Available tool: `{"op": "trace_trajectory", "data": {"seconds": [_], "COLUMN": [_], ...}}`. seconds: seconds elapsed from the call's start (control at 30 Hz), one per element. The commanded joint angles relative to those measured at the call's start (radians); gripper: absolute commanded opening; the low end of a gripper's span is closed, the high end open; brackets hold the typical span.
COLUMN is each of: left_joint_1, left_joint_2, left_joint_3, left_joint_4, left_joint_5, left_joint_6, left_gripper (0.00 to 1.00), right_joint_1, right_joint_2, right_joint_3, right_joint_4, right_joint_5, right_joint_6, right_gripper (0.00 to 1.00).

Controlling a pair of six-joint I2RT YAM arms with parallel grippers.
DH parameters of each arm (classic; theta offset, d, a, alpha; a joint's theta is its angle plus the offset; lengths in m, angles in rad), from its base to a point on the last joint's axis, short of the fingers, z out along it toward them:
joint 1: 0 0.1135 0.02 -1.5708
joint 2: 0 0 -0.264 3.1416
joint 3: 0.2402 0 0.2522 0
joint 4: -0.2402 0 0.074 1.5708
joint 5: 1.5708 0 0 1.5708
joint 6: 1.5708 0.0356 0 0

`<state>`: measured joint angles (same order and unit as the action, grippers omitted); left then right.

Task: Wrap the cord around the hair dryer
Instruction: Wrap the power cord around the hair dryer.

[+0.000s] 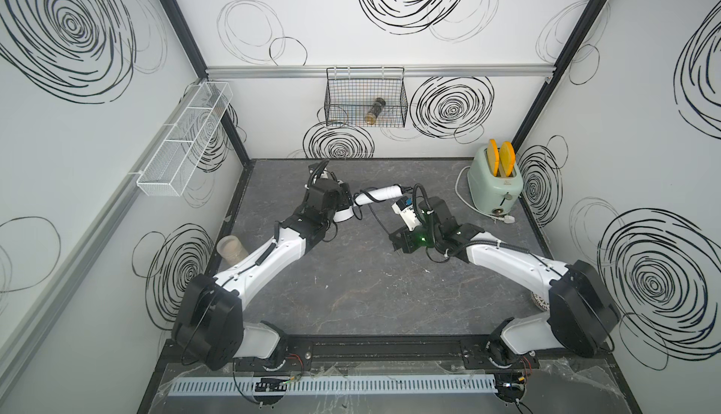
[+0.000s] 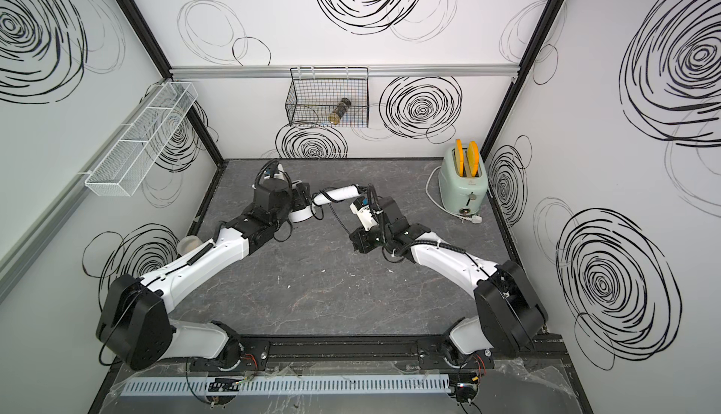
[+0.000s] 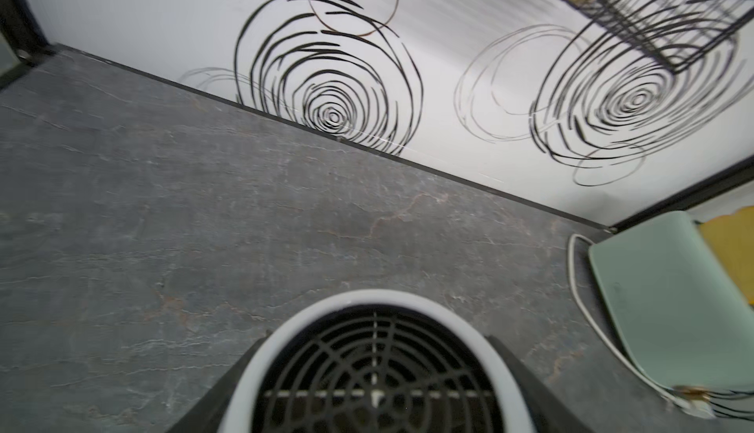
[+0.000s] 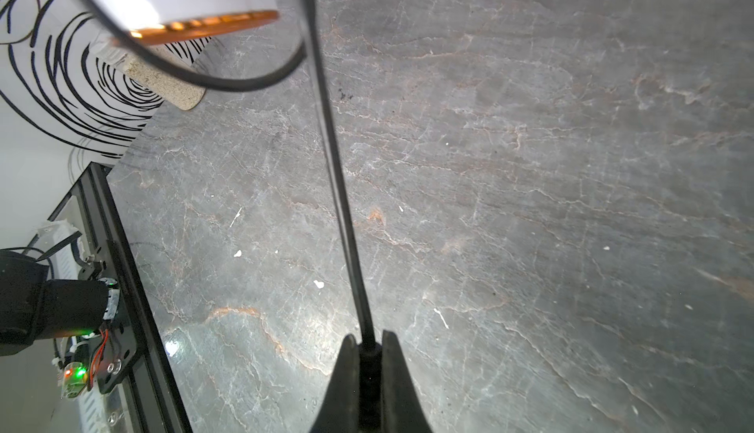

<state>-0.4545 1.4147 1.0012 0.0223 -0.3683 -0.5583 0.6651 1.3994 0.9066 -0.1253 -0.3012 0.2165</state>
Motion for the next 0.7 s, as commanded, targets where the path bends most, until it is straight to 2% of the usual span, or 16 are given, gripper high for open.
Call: {"op": "trace_trajectory", "data": {"seconds": [0.0,0.2,0.3,0.43,0.5,0.67], "left_joint_1": [-0.014,-0.056,-0.082,-0.109,-0.11,-0.125], "left_joint_2": [0.038,0.079,0.117,0.136,0.141,0.176], "left_joint_3": [0.034,0.066,0.122,0.145,0.147,0.187], "left_joint_4": [0.046,0.001,-0.073,-0.122,-0.142,-0.261], "left_joint_5": [-0.169,-0.2,-0.184,-0.078,0.008,0.136], "left_joint_6": [0.06,0.139,0.225,0.357,0.421,0.563], "left_gripper": [0.0,0.0,0.0,0.0,0.0,0.0], "right_joint_1": [0.045,0.064,0.047,0.004,-0.028,-0.098], "right_joint_2": [-0.076,-0.138,-0.106,-0.027,-0.001,0.052], "right_joint_3": [-0.011,0.001,0.066,0.169,0.199,0.274], "right_joint_4": [0.026,0.061,0.018,-0.057,-0.063,-0.082], "right_joint_5": [0.135,0.223,0.226,0.204,0.175,0.113], "right_joint_6": [0.032,-0.025,-0.084,-0.16,-0.186,-0.249], "right_gripper": [0.0,0.0,0.0,0.0,0.0,0.0]}}
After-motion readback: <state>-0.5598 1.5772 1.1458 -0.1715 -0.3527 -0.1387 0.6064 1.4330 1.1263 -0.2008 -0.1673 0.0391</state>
